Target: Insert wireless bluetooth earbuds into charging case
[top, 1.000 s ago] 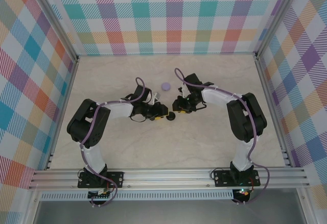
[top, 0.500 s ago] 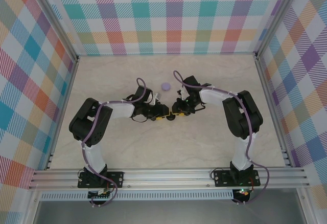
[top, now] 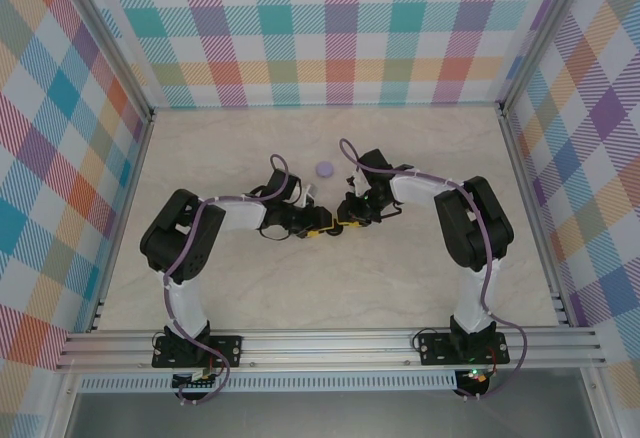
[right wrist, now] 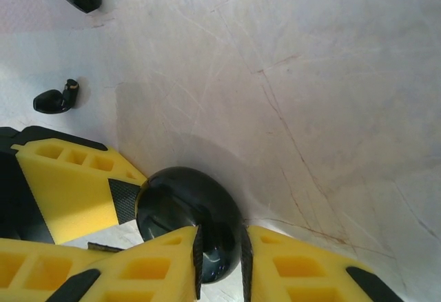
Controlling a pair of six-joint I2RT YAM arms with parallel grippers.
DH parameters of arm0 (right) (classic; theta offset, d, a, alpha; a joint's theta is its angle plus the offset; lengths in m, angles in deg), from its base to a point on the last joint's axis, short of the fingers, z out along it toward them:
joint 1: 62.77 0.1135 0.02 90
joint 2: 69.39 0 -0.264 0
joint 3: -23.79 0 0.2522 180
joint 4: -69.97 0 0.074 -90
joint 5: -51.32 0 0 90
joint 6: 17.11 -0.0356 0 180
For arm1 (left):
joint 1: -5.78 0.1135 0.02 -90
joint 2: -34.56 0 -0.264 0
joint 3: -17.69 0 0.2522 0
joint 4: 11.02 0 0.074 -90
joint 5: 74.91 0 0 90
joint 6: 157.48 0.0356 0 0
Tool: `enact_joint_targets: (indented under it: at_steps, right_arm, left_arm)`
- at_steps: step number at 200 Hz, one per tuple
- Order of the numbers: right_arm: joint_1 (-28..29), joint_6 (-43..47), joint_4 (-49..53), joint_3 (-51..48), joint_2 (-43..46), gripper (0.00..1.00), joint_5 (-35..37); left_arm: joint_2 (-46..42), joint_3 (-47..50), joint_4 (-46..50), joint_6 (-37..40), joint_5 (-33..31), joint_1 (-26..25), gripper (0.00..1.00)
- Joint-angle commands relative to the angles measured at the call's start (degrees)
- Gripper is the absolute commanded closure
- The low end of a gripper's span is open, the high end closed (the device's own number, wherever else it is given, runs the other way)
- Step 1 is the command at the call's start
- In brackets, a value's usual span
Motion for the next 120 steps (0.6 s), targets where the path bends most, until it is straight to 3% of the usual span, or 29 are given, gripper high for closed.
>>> enact_joint_targets:
  at_steps: [1, 120]
  right_arm:
    - [-0.08, -0.83, -0.53, -1.53, -0.88, 0.76, -1.06]
    - [-0.08, -1.11, -1.68, -1.92, -0.93, 0.76, -2.35]
  left_arm:
    - [2.4, -0.14, -2.75, -2.18, 1.58, -1.64, 0.57]
    - [3.63, -0.52, -6.3, -5.56, 1.99, -2.07, 0.64]
